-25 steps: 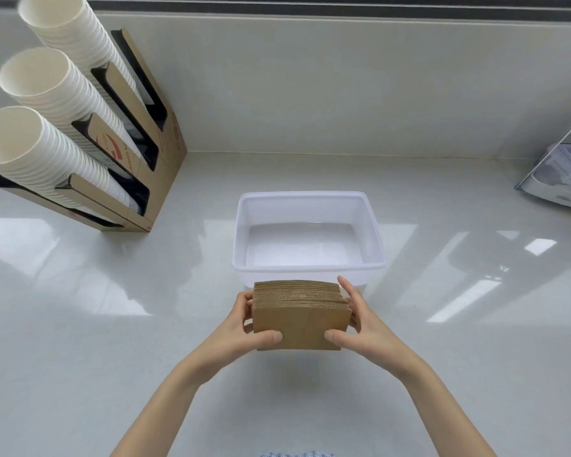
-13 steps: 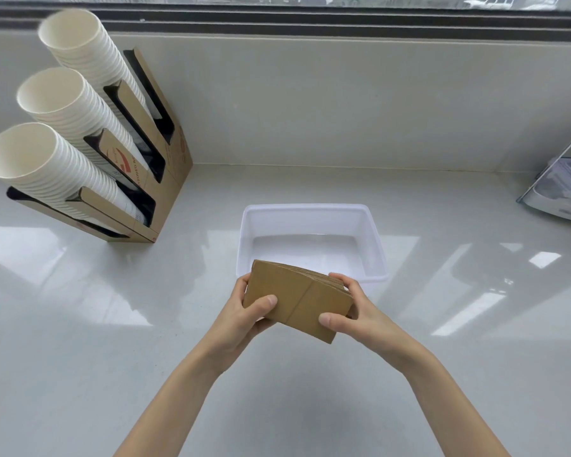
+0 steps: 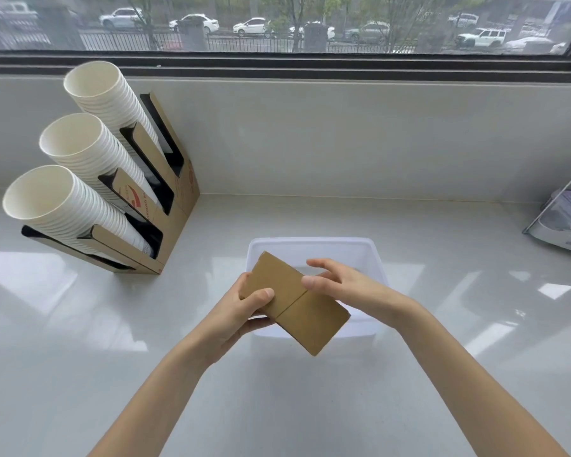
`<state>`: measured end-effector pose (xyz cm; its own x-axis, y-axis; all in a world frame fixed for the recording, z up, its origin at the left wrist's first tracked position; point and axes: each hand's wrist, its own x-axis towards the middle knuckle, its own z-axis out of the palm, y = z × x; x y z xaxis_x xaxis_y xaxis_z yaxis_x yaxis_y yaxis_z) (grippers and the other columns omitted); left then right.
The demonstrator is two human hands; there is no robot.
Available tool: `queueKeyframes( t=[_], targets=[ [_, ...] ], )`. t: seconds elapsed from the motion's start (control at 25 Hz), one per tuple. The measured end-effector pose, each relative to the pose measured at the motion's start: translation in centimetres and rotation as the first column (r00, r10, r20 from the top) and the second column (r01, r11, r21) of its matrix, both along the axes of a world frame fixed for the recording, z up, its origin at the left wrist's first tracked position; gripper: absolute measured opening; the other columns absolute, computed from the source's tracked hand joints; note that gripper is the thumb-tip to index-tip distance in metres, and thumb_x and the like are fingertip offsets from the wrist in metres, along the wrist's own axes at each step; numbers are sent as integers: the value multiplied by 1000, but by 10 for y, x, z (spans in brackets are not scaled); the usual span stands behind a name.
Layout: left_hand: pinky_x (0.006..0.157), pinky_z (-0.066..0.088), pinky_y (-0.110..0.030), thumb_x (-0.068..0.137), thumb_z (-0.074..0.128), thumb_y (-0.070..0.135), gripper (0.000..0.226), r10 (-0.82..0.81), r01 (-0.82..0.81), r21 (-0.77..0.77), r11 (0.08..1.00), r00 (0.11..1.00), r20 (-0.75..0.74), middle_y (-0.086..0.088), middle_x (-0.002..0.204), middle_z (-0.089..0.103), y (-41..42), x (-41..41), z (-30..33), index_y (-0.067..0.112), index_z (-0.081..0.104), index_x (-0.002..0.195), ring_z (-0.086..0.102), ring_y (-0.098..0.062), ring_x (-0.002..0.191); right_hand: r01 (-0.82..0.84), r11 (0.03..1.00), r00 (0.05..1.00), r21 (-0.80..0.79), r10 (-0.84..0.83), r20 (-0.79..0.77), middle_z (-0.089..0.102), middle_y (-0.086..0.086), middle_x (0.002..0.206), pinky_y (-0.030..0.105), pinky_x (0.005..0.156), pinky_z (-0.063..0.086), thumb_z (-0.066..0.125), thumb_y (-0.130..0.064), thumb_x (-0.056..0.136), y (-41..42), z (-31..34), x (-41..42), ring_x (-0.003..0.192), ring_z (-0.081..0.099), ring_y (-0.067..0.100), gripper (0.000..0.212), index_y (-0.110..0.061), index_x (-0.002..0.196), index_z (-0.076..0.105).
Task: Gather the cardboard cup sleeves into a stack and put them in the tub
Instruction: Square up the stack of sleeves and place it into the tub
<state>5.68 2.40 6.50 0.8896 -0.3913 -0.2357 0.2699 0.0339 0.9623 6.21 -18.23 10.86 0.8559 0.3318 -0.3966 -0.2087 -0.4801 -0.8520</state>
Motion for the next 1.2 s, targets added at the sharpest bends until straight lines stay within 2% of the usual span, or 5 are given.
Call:
queueKeyframes(
  t=[0.24,0.44,0.72,1.0,1.2],
  targets=[
    [66,55,-16,64,64,42,52,-18,17,40,999,1000,25,9,90,70,-3,13,8,24,51,111,68,-6,84,-20,990,997,137,30,-66,65,5,114,36,98,47,60,-48,68,12,-18,13,103,63,18,54,-21,115,55],
    [68,57,-21,68,65,43,63,75,-70,80,994,995,-60,-6,106,62,-6,23,6,14,44,120,67,-12,89,84,967,990,241,-53,-133,65,2,93,23,68,49,52,-43,70,21,-30,17,81,63,14,50,-11,107,58],
    [80,48,-28,89,46,36,25,285,-272,215,938,958,-32,-3,115,54,6,56,8,18,50,106,54,-16,103,328,887,929,324,-242,-279,60,2,70,18,45,43,50,-35,86,24,-42,50,54,60,10,25,-11,84,59],
    [101,36,-35,93,37,35,42,320,-255,376,891,940,-121,2,128,44,9,60,-21,16,39,130,42,-18,123,480,862,826,162,-382,-414,63,6,81,24,51,46,51,-39,82,44,-79,78,68,61,18,39,-7,103,55],
    [69,48,-23,95,33,22,25,290,-226,328,917,943,-161,7,101,60,2,53,-24,23,52,111,56,-4,89,502,861,800,80,-426,-423,58,12,112,27,55,45,55,-44,80,69,-99,80,87,60,23,64,-4,125,34]
  ],
)
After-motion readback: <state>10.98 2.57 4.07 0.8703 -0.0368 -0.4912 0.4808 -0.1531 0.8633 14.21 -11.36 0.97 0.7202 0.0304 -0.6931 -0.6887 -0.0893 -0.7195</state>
